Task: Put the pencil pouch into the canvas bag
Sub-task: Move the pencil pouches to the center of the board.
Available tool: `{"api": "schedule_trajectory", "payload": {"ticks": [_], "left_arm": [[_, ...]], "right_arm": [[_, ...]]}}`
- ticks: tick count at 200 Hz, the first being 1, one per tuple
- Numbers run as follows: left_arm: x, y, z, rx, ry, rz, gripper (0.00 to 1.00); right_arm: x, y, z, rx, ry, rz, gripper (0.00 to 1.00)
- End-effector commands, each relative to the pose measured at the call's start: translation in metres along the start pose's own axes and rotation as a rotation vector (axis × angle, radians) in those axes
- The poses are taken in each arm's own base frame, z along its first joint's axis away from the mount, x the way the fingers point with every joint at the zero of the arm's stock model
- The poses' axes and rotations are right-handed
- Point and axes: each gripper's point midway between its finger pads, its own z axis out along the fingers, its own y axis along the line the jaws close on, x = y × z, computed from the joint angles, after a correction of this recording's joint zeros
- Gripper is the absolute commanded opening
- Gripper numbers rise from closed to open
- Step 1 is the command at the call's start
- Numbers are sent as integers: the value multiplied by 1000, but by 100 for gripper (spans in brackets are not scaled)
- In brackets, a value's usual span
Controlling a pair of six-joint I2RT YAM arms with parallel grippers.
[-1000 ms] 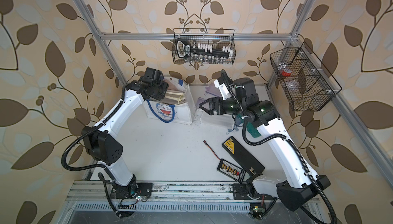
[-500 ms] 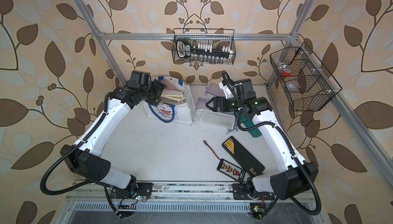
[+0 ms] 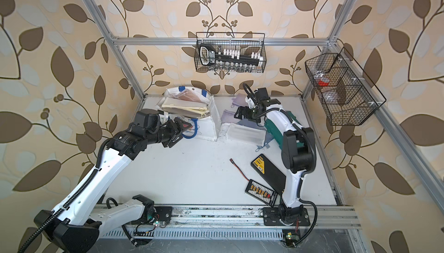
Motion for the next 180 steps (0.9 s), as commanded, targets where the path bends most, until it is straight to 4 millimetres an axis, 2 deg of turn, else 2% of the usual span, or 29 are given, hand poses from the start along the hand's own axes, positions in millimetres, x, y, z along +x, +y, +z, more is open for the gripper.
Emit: {"api": "schedule_trajectory", "payload": {"ticks": [1, 15, 29, 52, 87, 128, 148, 167, 180], "left_arm": [[22, -15, -9, 100, 46, 121, 80], [31, -15, -11, 118, 53, 136, 80], [37, -13, -13, 132, 58, 146, 80], [40, -4, -15, 110, 54, 144, 80], [42, 4, -9, 99, 60, 138, 80], [48, 2, 6, 89, 101, 158, 80], [59, 11, 16, 25, 129, 168, 79], [77, 29, 31, -54, 179, 159, 77], [92, 34, 42, -66, 206, 161, 76]], "right_arm": [[-19, -16, 14, 73, -12, -31, 98], [-25, -30, 26, 121, 0, -39, 98], [-22, -46, 40, 151, 34, -22, 98], [0, -53, 48, 152, 93, 10, 96], [39, -46, 27, 116, 85, 37, 96], [78, -40, 7, 87, 106, 39, 97], [93, -35, 1, 63, 113, 46, 97], [110, -33, -3, 46, 126, 58, 97], [120, -35, -5, 45, 138, 60, 97]]}}
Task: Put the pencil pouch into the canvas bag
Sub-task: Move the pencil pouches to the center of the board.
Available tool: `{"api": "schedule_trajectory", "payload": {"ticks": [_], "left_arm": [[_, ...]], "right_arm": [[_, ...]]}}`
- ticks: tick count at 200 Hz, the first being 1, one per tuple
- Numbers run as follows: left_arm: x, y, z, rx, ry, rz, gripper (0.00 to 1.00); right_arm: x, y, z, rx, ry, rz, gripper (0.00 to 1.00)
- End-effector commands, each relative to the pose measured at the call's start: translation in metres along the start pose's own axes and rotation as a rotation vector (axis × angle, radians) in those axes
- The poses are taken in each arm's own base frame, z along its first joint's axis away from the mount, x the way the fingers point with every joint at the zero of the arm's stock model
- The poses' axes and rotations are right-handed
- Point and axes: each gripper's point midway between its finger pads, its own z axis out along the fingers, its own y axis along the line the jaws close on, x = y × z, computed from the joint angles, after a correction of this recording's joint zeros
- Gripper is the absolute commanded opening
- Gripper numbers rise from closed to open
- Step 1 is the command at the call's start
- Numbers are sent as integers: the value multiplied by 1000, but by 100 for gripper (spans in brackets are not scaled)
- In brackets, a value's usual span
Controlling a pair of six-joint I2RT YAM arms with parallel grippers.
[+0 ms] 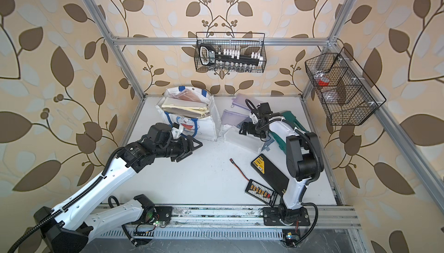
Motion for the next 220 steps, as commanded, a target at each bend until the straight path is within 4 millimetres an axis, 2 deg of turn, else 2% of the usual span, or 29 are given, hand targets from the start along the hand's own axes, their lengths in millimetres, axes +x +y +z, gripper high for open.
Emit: {"api": "schedule_trajectory", "payload": {"ticks": [1, 30, 58, 82, 120, 138, 155, 177, 180, 189, 204, 220], "left_arm": [[15, 10, 19, -47, 20, 12, 76], [36, 5, 46, -69, 61, 52, 76], [42, 2, 68, -94, 77, 60, 76], [37, 4, 81, -114, 44, 21, 79], [25, 13, 101, -167, -5, -15, 85], [18, 20, 105, -234, -30, -21, 84], [15, 28, 109, -278, -43, -37, 83], [11, 25, 116, -273, -55, -36, 80], [12, 31, 124, -295, -48, -38, 80], [10, 32, 131, -305, -44, -35, 80], [9, 35, 143, -327, -30, -41, 79], [7, 35, 159, -338, -18, -48, 78]], "right_arm": [[22, 2, 1, -31, 32, 7, 97], [40, 0, 3, -37, 54, 10, 97], [56, 14, 2, -94, 59, 26, 97], [71, 36, 3, -149, 76, 15, 96], [104, 88, 11, -257, 138, -23, 96], [109, 104, 2, -325, 141, -4, 95], [101, 109, -18, -363, 97, 14, 95], [80, 95, -45, -376, 22, 61, 95], [77, 91, -49, -373, 11, 68, 95], [70, 80, -55, -359, -14, 81, 95], [63, 62, -57, -330, -26, 90, 95], [63, 47, -49, -293, -4, 82, 95]]}}
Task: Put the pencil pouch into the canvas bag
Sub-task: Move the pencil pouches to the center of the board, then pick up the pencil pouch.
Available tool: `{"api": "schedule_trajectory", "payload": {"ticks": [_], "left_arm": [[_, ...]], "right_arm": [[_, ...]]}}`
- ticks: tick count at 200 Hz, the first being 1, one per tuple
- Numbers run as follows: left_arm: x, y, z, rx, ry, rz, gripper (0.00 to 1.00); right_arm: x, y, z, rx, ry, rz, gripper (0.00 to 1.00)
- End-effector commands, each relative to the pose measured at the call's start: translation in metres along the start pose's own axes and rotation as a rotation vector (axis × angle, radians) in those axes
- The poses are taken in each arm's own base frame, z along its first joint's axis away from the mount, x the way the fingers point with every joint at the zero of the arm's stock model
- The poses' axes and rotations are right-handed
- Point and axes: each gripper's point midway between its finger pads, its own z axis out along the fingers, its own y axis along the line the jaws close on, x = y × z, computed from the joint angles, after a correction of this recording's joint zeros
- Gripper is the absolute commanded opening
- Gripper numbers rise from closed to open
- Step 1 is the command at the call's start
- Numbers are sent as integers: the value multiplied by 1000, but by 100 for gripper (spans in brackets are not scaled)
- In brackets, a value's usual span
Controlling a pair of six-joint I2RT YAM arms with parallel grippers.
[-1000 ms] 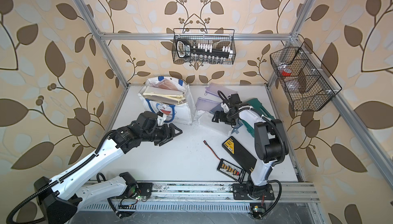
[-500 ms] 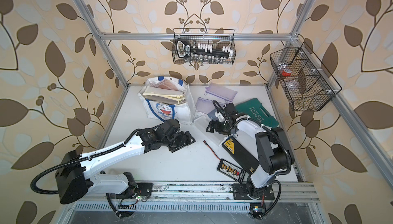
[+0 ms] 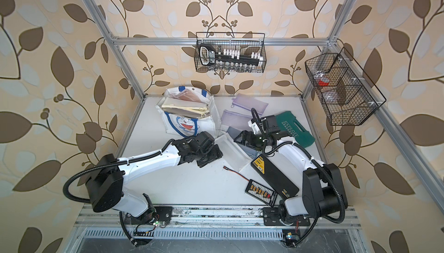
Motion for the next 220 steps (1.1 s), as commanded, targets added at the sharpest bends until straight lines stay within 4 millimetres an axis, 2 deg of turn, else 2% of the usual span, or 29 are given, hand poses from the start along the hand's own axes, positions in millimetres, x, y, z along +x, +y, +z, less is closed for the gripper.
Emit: {"api": "schedule_trajectory", "payload": {"ticks": [1, 42, 68, 97, 114, 145, 184, 220], "left_arm": [[-13, -14, 13, 2, -31, -8, 78], [-15, -23, 48, -36, -7, -69, 79], [-15, -20, 67, -53, -2, -119, 72], [-13, -20, 82, -61, 12, -124, 50], [-13, -21, 85, -56, 17, -111, 29], [-12, -19, 76, -38, 11, -93, 0], [-5, -31, 56, 57, 33, -10, 0], [7, -48, 18, 225, 48, 108, 0]], "right_arm": [[5, -19, 3, 36, 62, -2, 95], [3, -41, 24, 74, 107, -6, 95], [9, -52, 36, 64, 141, 12, 94], [20, -57, 42, 48, 168, 21, 93], [24, -55, 42, 34, 176, 24, 92], [20, -43, 31, 21, 164, -9, 89], [17, -19, 7, 3, 146, -63, 87], [16, 19, -21, -84, 97, -114, 88]]}}
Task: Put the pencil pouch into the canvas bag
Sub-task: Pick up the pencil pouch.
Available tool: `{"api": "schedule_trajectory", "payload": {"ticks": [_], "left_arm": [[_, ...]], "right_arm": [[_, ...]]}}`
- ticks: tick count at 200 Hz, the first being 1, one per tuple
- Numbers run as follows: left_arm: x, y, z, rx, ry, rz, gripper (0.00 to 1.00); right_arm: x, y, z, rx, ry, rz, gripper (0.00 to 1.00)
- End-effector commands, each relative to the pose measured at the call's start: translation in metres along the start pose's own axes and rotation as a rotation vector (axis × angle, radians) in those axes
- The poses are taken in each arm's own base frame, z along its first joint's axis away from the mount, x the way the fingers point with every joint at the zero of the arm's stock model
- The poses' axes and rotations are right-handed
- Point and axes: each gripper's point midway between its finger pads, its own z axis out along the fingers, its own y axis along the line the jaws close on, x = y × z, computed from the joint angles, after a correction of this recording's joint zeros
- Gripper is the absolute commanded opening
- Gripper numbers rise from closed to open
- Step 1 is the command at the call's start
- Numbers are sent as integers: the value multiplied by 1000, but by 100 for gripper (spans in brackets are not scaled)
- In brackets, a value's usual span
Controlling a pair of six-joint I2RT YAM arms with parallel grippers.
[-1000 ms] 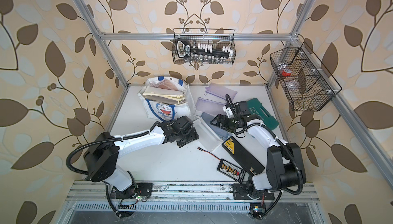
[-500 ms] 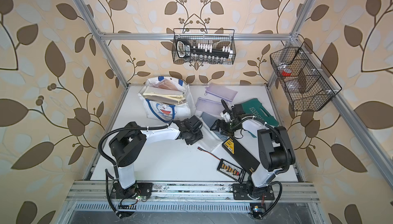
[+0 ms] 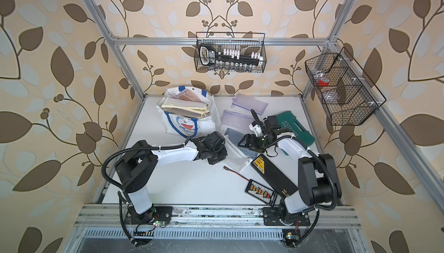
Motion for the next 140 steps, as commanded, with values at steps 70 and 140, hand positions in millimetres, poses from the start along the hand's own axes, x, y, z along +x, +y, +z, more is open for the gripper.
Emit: {"api": "schedule_trajectory", "payload": {"ticks": [70, 140], "left_arm": [[30, -46, -118, 327, 4, 362, 0], [43, -67, -197, 527, -70, 555, 0]], "right_arm": [[4, 75, -47, -217, -40, -95, 91], [23, 125, -53, -377, -26, -188, 94]]}}
